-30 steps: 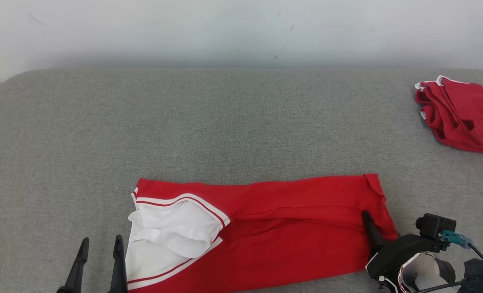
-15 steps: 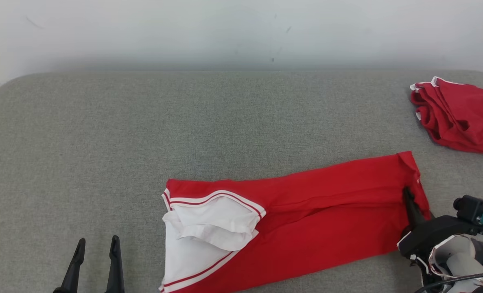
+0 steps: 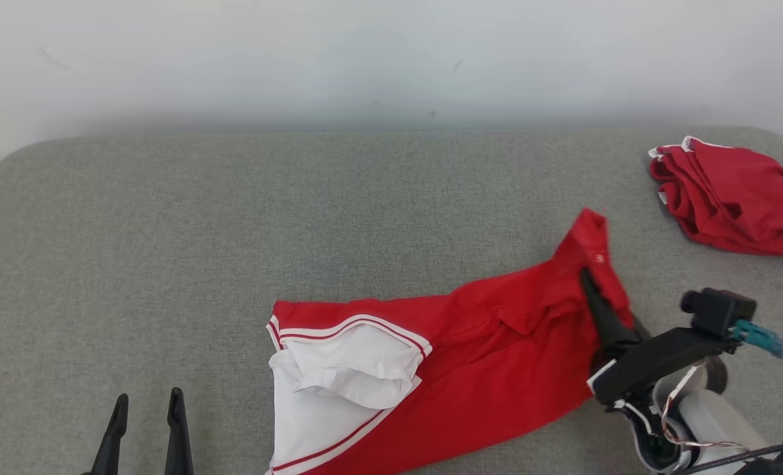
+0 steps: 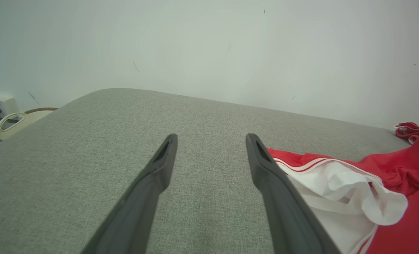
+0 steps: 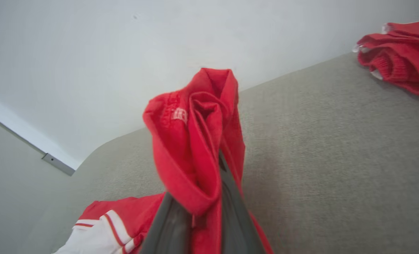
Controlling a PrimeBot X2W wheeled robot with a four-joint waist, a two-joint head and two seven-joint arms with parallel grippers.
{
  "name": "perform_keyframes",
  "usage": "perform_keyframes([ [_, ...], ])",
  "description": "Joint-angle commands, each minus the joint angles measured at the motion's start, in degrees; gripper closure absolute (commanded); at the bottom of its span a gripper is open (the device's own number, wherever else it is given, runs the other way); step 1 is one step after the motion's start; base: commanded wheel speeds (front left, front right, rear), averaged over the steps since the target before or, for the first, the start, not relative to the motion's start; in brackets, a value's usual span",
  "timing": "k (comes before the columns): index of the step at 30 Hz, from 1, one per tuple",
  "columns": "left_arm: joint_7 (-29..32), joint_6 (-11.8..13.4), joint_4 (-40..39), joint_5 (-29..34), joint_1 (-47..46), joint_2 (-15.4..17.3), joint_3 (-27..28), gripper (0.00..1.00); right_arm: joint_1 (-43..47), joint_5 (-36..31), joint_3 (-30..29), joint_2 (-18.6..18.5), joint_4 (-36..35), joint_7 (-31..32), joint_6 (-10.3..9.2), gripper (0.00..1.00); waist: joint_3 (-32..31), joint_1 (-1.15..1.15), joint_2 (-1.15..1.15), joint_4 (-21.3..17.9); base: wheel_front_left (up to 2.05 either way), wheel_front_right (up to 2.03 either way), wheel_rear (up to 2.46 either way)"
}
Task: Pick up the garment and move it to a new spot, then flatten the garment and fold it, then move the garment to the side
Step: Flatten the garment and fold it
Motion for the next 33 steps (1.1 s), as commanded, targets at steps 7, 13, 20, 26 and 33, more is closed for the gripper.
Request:
perform_keyframes([
  [7, -0.2, 0.4, 0.2, -0.1, 1.4, 0.0, 0.0, 0.00, 2.8, 0.9, 3.8, 2.5, -9.5, 3.9, -0.04, 1.00, -1.4, 0.00, 0.00, 1.8, 0.00, 0.00, 0.00],
  [13, -0.2, 0.3, 0.9, -0.4, 1.2, 0.0, -1.2, 0.00, 3.1, -0.8, 6.8, 5.5, -13.0, 6.4, -0.04, 1.00, -1.8, 0.00, 0.00, 4.3, 0.00, 0.00, 0.00],
  [20, -0.2, 0.5, 1.7, -1.0, -0.5, 0.0, -3.4, 0.00, 1.1, -3.5, 9.0, 9.6, -10.2, 7.4, -0.04, 1.00, -1.6, 0.00, 0.00, 7.6, 0.00, 0.00, 0.00],
  [26, -0.2, 0.4, 2.8, -1.8, -2.0, 0.0, -5.8, 0.00, -1.7, -4.2, 10.3, 12.9, -4.3, 6.7, -0.04, 1.00, -0.9, 0.00, 0.00, 10.6, 0.00, 0.00, 0.00],
  [33, -0.2, 0.6, 4.0, -2.8, -3.6, 0.0, -8.2, 0.00, -4.3, -4.1, 11.9, 14.8, 3.3, 4.9, -0.03, 1.00, 0.4, 0.00, 0.00, 13.8, 0.00, 0.00, 0.00],
])
